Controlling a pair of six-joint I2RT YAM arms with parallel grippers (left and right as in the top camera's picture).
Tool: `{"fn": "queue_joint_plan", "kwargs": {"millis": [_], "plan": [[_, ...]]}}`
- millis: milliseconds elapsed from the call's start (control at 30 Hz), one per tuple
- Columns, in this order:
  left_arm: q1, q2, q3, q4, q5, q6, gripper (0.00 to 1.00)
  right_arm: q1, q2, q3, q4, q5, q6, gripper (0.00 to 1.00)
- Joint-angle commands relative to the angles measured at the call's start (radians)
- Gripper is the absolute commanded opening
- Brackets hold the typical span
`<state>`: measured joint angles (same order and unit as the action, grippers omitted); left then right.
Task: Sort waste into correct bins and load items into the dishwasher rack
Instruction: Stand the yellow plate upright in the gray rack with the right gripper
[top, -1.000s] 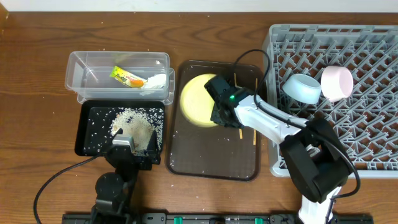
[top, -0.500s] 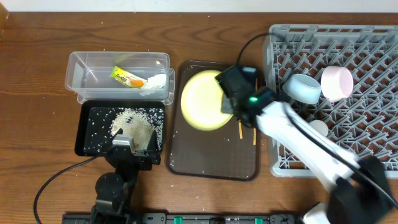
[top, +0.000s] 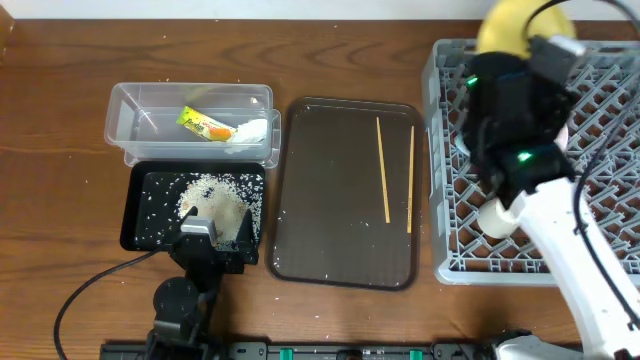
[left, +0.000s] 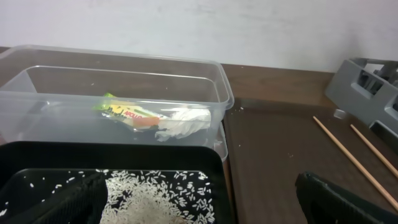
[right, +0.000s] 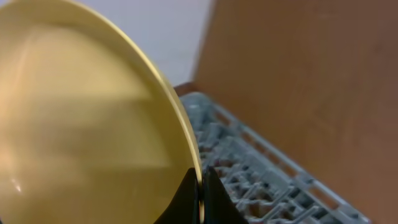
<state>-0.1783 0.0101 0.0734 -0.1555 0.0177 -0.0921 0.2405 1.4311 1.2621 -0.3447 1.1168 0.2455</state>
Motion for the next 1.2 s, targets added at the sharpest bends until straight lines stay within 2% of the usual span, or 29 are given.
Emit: {"fn": "queue_joint_plan", "kwargs": {"millis": [0, 233, 367, 433, 533, 567, 667, 800, 900, 1000, 1067, 1133, 1167], "plan": [[0.004, -0.007, -0.027, -0.007, -0.002, 0.009, 0.99, -0.083, 0.063, -0.002, 0.034, -0.014, -0.052, 0.01], [0.004, -0.007, -0.027, -0.007, -0.002, 0.009, 0.99, -0.15, 0.254, -0.002, 0.139, -0.026, -0.053, 0.01], [0.004, -0.007, -0.027, -0.007, -0.002, 0.009, 0.99, -0.13, 0.351, -0.002, 0.216, -0.03, -0.136, 0.03], [0.004, -0.007, -0.027, -0.007, -0.002, 0.009, 0.99, -0.103, 0.362, -0.002, 0.232, -0.03, -0.187, 0.17], [0.004, -0.007, -0.027, -0.007, -0.003, 0.009, 0.99, -0.04, 0.341, 0.0, 0.233, -0.03, -0.244, 0.5], [0.004, -0.007, -0.027, -0.007, -0.002, 0.009, 0.99, -0.02, 0.327, 0.001, 0.233, -0.03, -0.253, 0.56], [0.004, -0.007, -0.027, -0.007, -0.002, 0.009, 0.99, 0.045, 0.269, 0.001, 0.22, -0.055, -0.255, 0.66], [0.004, -0.007, -0.027, -0.007, -0.002, 0.009, 0.99, 0.138, 0.167, 0.001, 0.137, -0.379, -0.246, 0.67], [0.004, -0.007, -0.027, -0.007, -0.002, 0.009, 0.99, 0.204, 0.122, 0.001, -0.005, -0.726, -0.095, 0.66], [0.004, -0.007, -0.027, -0.007, -0.002, 0.009, 0.99, 0.247, 0.14, -0.002, -0.148, -0.988, 0.038, 0.64], [0.004, -0.007, -0.027, -0.007, -0.002, 0.009, 0.99, 0.274, 0.185, -0.005, -0.248, -1.057, 0.098, 0.61], [0.004, -0.007, -0.027, -0.007, -0.002, 0.009, 0.99, 0.3, 0.243, -0.006, -0.319, -1.059, 0.139, 0.6], [0.004, -0.007, -0.027, -0.007, -0.003, 0.009, 0.99, 0.311, 0.27, -0.006, -0.341, -1.058, 0.145, 0.57]]}}
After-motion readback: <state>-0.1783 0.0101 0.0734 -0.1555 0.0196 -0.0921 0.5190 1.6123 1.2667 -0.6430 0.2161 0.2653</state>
